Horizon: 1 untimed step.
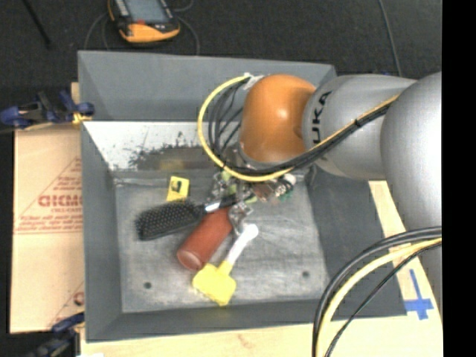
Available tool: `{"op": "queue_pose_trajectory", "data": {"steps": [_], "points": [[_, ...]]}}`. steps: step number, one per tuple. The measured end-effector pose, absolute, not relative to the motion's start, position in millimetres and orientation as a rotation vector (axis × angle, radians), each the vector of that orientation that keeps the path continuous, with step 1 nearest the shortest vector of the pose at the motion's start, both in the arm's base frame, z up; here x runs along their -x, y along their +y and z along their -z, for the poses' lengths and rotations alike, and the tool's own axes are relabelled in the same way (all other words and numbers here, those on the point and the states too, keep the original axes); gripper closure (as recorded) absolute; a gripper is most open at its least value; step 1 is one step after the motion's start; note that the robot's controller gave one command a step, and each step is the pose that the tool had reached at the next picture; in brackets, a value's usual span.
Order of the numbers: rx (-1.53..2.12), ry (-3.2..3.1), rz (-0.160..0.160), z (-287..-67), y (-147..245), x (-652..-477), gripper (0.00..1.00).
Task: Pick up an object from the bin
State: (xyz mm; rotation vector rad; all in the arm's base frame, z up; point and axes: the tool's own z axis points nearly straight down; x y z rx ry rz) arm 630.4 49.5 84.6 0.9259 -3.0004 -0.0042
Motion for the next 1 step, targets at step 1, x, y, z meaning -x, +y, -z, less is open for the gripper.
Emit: {"op": "queue_pose_trajectory", "data": {"steps": [1], "points": [[-0.747, -3.056, -0.001, -222.7, 27.7, -629.8, 1.0]]}}
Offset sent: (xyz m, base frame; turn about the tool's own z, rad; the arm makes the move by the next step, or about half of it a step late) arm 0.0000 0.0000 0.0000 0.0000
